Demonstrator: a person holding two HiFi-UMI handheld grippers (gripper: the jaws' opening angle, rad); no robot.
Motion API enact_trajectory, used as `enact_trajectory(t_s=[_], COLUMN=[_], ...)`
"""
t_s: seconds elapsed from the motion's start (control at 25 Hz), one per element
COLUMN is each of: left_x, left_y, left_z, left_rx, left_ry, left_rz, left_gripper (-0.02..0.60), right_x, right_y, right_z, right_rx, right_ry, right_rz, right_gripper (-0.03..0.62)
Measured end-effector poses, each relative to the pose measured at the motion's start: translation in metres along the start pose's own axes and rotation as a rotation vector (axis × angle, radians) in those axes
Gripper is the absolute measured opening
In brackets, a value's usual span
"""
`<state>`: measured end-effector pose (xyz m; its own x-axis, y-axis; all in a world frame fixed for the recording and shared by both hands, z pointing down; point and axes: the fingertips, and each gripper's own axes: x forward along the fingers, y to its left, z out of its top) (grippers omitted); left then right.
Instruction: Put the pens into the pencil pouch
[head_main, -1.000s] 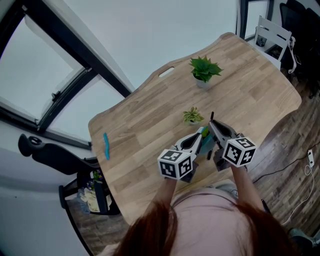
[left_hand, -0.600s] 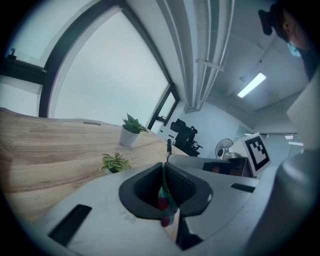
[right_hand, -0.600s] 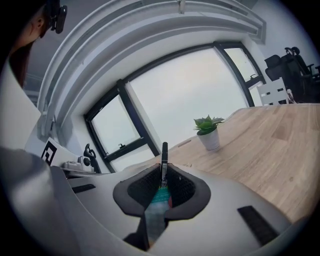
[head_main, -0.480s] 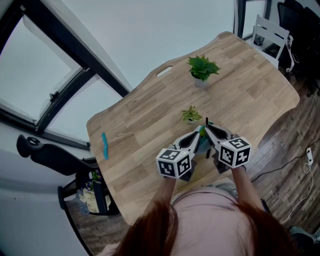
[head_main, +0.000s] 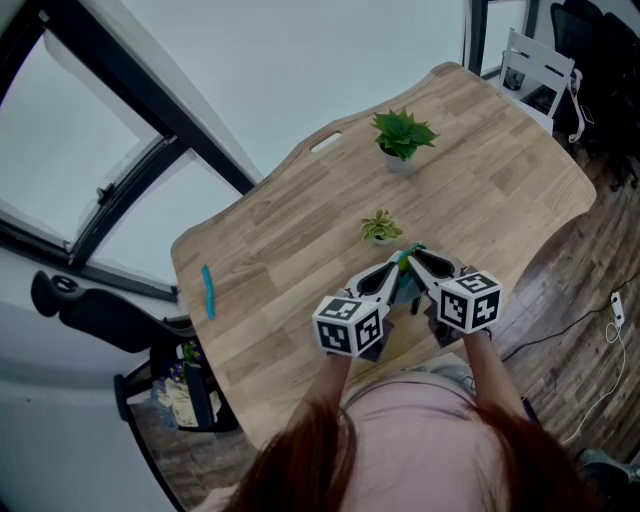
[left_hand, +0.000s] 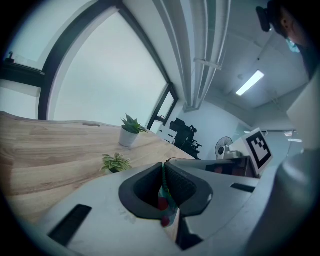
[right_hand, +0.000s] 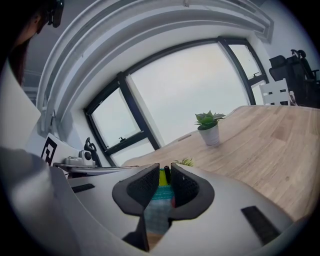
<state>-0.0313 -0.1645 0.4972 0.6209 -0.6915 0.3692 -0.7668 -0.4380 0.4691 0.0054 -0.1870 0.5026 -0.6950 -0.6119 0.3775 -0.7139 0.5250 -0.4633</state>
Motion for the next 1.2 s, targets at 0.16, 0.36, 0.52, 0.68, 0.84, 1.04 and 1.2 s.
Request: enact_trajectory(t_s=[0.16,0.36,0.52,0.68,0.84,1.04,1.2], left_x=[-0.001,-0.004,-0.006,-0.006,-0.008,-0.008,-0.008], left_y=[0.0,0.003,0.004,0.005,0.006,0.011,0.011], left_z=[0.001,0.003,0.002,0.002,0.004,0.005,0.005], left_rx=[0.001,-0.013,-0.004,-0.002,-0.001,-0.008,-0.008], left_ry=[-0.004,-0.019,-0.029,-0.037,-0.047,-0.057,-0.054], left_rz=[0.002,0.016,0.026,0.033,0.042,0.052,0.045], left_gripper=[0.014,0.014,0.014,0.014,0.014,0.014,0.014], right_x=[-0.004,-0.013,-0.023,-0.033,-0.041,-0.043,-0.042], right_y=[0.002,0.002,-0.003,-0.012,-0.023,-0.037,-0.046], right_z=[0.006,0.016,0.025,0.03,0.024,0.009,-0.006], right_rx=[0.006,-0.016,-0.039,-0.042,-0.033,-0.032,-0.025], right_ry=[-0.025,-0.077,-0.116,-0.145,-0.135,-0.086,-0.042], right_rz=[-0.001,-0.022,-0.064,-0.11,-0.153,-0.205,-0.229], right_gripper=[0.054,0.055,0.055,0.049,0.038,0.018,0.018])
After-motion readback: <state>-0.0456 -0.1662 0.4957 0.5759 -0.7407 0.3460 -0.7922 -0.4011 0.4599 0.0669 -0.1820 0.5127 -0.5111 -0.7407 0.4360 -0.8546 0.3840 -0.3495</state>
